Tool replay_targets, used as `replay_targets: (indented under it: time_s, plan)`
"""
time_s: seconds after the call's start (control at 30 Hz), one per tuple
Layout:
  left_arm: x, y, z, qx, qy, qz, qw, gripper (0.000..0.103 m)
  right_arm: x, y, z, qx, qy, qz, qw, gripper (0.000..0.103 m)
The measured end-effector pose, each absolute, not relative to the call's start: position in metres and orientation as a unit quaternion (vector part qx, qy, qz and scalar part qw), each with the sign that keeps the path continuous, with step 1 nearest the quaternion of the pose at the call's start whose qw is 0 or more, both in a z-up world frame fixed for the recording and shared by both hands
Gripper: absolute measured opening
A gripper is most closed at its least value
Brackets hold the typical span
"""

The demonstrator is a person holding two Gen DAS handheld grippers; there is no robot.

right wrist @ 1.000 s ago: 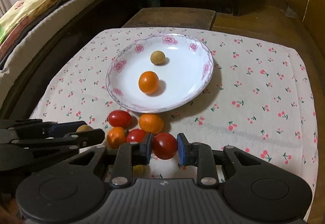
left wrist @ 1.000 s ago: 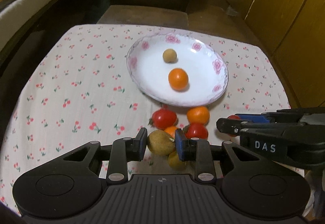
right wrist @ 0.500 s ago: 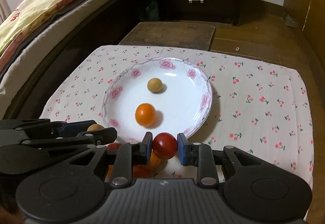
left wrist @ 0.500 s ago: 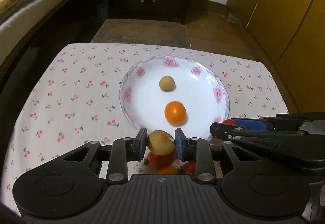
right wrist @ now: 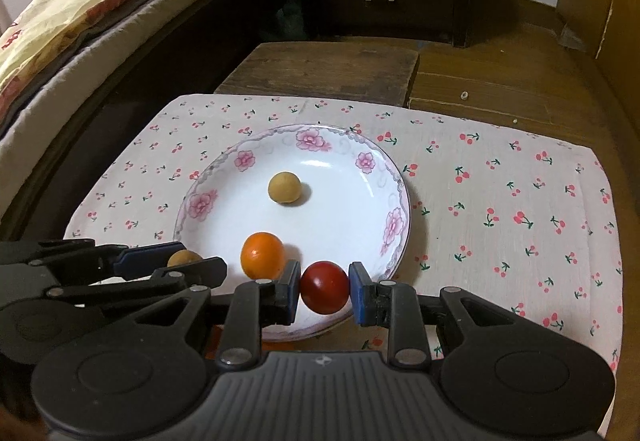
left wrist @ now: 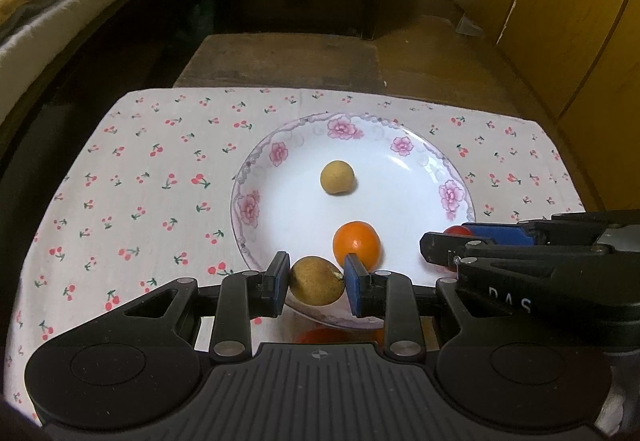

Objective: Organize fruits
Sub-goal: 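Carry both fruits over the bowl and open the left gripper to drop the kiwi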

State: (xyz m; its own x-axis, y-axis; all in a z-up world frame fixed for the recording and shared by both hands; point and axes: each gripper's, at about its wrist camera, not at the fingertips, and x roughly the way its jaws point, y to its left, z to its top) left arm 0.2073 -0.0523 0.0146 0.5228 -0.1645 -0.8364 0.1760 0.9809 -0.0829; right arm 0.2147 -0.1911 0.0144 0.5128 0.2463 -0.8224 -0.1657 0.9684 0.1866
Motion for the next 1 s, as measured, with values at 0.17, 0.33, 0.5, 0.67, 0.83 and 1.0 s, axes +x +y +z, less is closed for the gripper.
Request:
replay_targets:
  time_s: [0.17,0.33,0.5,0.67,0.83,1.0]
  plan:
    - [0.213,-0.056,0.008,0.016,0.483,-0.094,0.871,0.036,0.222,-0.192,0.007,0.043,0.483,0.118,0.866,0.028]
    - [0.216,-0.058,0.005,0.019,0.485,-0.091,0.870,0.036,0.227,-0.194,0.002,0.046,0.484,0.118,0.866,0.028]
    - [0.218,-0.058,0.002,0.021,0.486,-0.090,0.869,0.036,0.229,-0.194,0.000,0.049,0.484,0.118,0.865,0.028]
    - [0.219,-0.058,-0.002,0.021,0.490,-0.088,0.867,0.036,0.230,-0.193,-0.004,0.048,0.487,0.119,0.864,0.028]
    - [0.220,-0.058,-0.003,0.021,0.490,-0.088,0.867,0.036,0.231,-0.193,-0.005,0.048,0.486,0.117,0.865,0.028]
    - [0.219,-0.059,-0.003,0.026,0.488,-0.086,0.868,0.036,0.231,-0.192,-0.005,0.046,0.484,0.116,0.866,0.029]
